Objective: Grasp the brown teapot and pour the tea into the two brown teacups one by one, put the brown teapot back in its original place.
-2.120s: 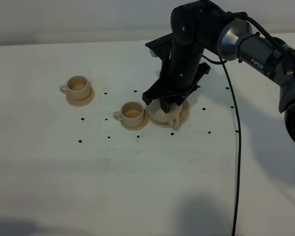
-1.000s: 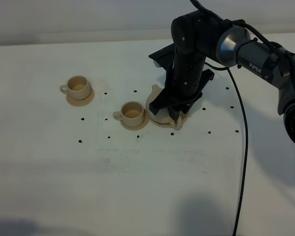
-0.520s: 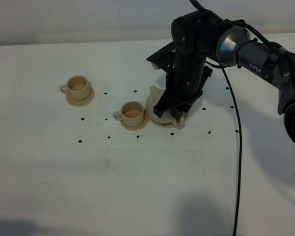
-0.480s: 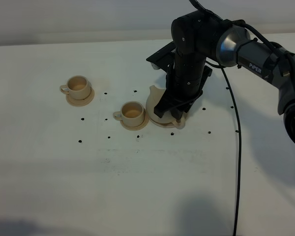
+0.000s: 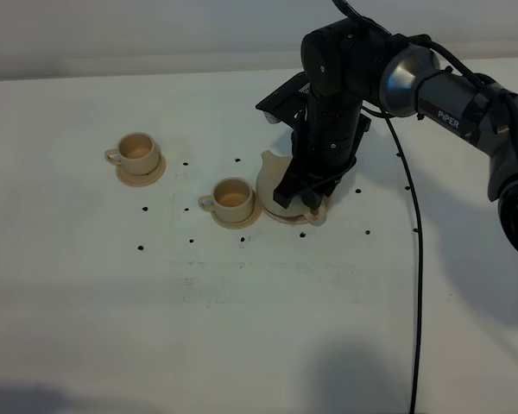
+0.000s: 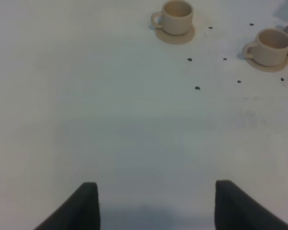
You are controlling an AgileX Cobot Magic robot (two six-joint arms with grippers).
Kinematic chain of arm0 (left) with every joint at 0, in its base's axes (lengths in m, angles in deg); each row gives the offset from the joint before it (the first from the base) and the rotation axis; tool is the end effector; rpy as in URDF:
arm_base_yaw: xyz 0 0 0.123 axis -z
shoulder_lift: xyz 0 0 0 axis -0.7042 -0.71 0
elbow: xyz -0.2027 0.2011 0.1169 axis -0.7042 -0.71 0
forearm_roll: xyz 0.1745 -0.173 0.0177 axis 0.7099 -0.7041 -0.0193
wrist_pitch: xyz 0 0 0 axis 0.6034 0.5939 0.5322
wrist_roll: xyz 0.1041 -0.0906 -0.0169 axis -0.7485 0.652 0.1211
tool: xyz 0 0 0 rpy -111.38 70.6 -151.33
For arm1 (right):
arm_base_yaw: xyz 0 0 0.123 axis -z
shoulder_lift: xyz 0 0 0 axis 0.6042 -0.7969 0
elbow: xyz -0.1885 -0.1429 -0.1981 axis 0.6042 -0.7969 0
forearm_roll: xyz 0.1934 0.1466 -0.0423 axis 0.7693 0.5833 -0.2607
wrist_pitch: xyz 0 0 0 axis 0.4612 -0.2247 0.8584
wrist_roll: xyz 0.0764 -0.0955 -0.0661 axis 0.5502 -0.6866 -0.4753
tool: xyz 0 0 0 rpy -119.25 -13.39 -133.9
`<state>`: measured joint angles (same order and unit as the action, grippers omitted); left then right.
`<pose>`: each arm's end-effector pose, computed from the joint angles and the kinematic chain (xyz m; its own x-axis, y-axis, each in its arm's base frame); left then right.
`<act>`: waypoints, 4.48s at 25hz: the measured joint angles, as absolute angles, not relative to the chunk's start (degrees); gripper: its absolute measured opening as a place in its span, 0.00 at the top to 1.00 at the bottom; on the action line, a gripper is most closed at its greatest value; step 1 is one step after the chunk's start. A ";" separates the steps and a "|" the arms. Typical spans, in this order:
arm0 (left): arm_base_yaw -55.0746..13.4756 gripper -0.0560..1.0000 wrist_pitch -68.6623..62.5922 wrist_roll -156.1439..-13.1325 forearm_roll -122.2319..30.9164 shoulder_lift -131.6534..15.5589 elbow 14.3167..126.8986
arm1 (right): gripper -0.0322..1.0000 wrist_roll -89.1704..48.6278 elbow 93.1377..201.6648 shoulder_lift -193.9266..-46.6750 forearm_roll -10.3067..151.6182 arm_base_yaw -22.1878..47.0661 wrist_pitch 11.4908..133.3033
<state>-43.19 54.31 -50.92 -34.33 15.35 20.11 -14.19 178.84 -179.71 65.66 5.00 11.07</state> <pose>0.0074 -0.0047 0.2543 -0.4523 0.0001 -0.8919 0.0516 0.9983 -0.0260 0.4079 0.2644 0.1377 -0.6673 -0.7412 -0.0725 -0.7443 0.6672 0.0289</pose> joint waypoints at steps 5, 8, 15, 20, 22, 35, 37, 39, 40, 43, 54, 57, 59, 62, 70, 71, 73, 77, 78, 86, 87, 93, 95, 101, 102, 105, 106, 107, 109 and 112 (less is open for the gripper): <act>-43.19 0.48 54.31 -50.92 -34.33 15.35 20.11 | 0.72 -14.07 174.06 -178.71 65.09 5.00 11.38; -43.19 0.48 54.31 -50.92 -34.33 15.35 20.11 | 0.72 -14.18 172.74 -177.60 63.73 5.00 11.27; -43.19 0.48 54.31 -50.92 -34.33 15.35 20.11 | 0.72 -15.68 173.31 -176.80 63.46 5.00 11.25; -43.19 0.48 54.31 -50.92 -34.33 15.35 20.11 | 0.72 -16.00 177.44 -176.80 62.33 4.47 11.30; -43.19 0.48 54.31 -50.92 -34.33 15.35 20.11 | 0.72 -16.05 177.96 -176.80 62.29 4.28 11.45; -43.19 0.48 54.31 -50.92 -34.33 15.35 20.11 | 0.70 -18.04 177.95 -178.74 63.50 4.18 11.19; -43.19 0.48 54.31 -50.92 -34.33 15.35 20.11 | 0.69 -18.04 177.95 -178.74 63.56 3.99 11.19; -43.19 0.48 54.31 -50.92 -34.33 15.35 20.11 | 0.68 -18.04 177.95 -178.77 63.56 3.89 11.19; -43.19 0.48 54.31 -50.92 -34.33 15.35 20.11 | 0.68 -18.04 177.95 -178.77 63.68 3.89 11.19; -43.19 0.48 54.31 -50.92 -34.33 15.35 20.11 | 0.68 -18.30 177.95 -179.13 63.56 3.89 11.19; -43.19 0.48 54.31 -50.92 -34.33 15.35 20.11 | 0.68 -18.63 177.95 -179.54 62.30 3.89 11.19; -43.19 0.48 54.31 -50.92 -34.33 15.35 20.11 | 0.68 -18.58 177.95 -179.54 62.30 3.89 11.19; -43.19 0.48 54.31 -50.92 -34.33 15.35 20.11 | 0.68 -18.44 177.95 -179.54 62.30 3.89 11.19; -43.19 0.48 54.31 -50.92 -34.33 15.35 20.11 | 0.68 -17.98 177.95 -179.54 62.30 3.89 11.19; -43.19 0.48 54.31 -50.92 -34.33 15.35 20.11 | 0.68 -15.72 177.95 -179.54 62.30 3.89 11.19; -43.19 0.48 54.31 -50.92 -34.33 15.35 20.11 | 0.68 -15.64 177.95 -179.54 62.30 3.89 11.19; -43.19 0.48 54.31 -50.92 -34.33 15.35 20.11 | 0.68 -15.42 177.95 -179.55 62.30 3.89 11.24; -43.19 0.48 54.31 -50.92 -34.33 15.35 20.11 | 0.68 -14.91 177.95 -180.41 62.42 3.89 11.24; -43.19 0.48 54.31 -50.92 -34.33 15.35 20.11 | 0.68 -14.76 177.95 -180.84 62.42 3.89 11.24; -43.19 0.48 54.31 -50.92 -34.33 15.35 20.11 | 0.68 -14.32 178.41 -181.43 62.36 3.89 11.31; -43.19 0.48 54.31 -50.92 -34.33 15.35 20.11 | 0.68 -14.32 178.61 -181.43 62.36 3.89 11.25; -43.19 0.48 54.31 -50.92 -34.33 15.35 20.11 | 0.68 -14.32 180.56 -181.43 62.13 3.94 10.66; -43.19 0.48 54.31 -50.92 -34.33 15.35 20.11 | 0.68 -14.32 181.05 -181.43 62.11 3.94 10.61; -43.19 0.48 54.31 -50.92 -34.33 15.35 20.11 | 0.68 -13.98 181.11 -181.43 61.81 3.94 10.50; -43.19 0.48 54.31 -50.92 -34.33 15.35 20.11 | 0.68 -13.91 181.11 -181.43 61.56 3.94 10.50; -43.19 0.48 54.31 -50.92 -34.33 15.35 20.11 | 0.68 -13.58 181.11 -181.43 61.14 3.99 10.50; -43.19 0.48 54.31 -50.92 -34.33 15.35 20.11 | 0.68 -13.33 181.11 -181.43 60.99 3.98 10.50; -43.19 0.48 54.31 -50.92 -34.33 15.35 20.11 | 0.68 -13.19 181.11 -181.43 60.99 3.98 10.50; -43.19 0.48 54.31 -50.92 -34.33 15.35 20.11 | 0.68 -12.64 180.47 -181.43 60.99 3.98 10.65; -43.19 0.48 54.31 -50.92 -34.33 15.35 20.11 | 0.68 -12.39 178.73 -181.43 60.99 3.98 10.90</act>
<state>-43.19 54.31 -50.92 -34.33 15.35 20.11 -12.39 178.73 -181.43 60.99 3.98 10.90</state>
